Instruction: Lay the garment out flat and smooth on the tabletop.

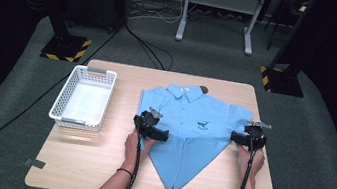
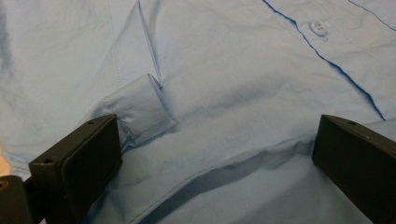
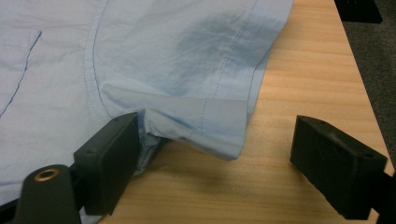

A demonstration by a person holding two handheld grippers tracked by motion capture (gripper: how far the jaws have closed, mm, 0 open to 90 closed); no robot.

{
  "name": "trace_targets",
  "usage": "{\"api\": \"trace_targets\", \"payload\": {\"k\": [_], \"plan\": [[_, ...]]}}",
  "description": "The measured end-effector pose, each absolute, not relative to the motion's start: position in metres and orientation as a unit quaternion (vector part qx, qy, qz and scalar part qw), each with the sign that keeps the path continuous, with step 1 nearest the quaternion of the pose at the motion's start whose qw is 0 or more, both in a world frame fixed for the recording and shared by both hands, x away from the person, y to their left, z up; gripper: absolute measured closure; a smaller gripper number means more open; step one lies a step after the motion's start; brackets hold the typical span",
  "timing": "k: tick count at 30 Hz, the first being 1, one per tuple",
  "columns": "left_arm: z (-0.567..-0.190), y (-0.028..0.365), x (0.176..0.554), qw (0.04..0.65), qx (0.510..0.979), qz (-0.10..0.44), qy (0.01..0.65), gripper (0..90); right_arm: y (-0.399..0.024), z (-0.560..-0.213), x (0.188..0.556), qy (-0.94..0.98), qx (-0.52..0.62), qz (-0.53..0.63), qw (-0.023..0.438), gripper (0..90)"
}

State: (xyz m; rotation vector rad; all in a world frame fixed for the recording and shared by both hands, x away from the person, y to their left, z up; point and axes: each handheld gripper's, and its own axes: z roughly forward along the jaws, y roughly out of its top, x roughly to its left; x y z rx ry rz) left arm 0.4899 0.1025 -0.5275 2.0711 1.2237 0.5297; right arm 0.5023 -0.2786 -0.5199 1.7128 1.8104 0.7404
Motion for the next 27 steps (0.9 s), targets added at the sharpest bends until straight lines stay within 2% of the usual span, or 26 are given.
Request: {"api": "trace_targets", "payload": {"k": [4,6,11,16,27], "plan": [[-0.527,0.101,0.491,0.333,0.794,0.205,0.466,1.0,-0.28,-0.519,0.502,0.677,0.632,0.269,0.264,9.8],[-0.527,0.099,0.491,0.333,0.794,0.206,0.465,1.0,-0.281,-0.517,0.499,0.68,0.628,0.289,0.245,3.1],[-0.527,0.095,0.492,0.333,0.796,0.208,0.461,1.0,-0.255,-0.505,0.484,0.687,0.593,0.345,0.241,2.0],[-0.527,0.095,0.492,0.333,0.796,0.207,0.462,1.0,-0.221,-0.519,0.49,0.733,0.55,0.336,0.219,0.2],[-0.527,0.096,0.492,0.335,0.796,0.2,0.463,1.0,-0.219,-0.527,0.49,0.75,0.535,0.32,0.221,0.0]]}}
